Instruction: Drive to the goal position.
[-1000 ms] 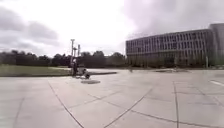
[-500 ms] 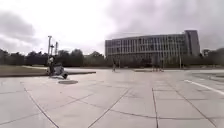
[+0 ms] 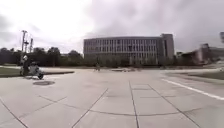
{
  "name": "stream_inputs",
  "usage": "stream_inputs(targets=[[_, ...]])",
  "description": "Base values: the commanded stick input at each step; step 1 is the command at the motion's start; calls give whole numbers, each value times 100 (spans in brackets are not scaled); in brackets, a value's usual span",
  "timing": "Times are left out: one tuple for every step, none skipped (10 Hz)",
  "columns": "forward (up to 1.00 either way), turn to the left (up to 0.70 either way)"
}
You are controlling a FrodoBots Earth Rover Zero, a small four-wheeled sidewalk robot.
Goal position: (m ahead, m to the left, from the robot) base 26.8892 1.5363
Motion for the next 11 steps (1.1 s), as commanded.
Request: stream_inputs(targets=[[70, 0], [70, 0], [70, 0], [70, 0], [70, 0], [70, 0], [70, 0], [70, 0], [70, 0], [70, 0], [70, 0]])
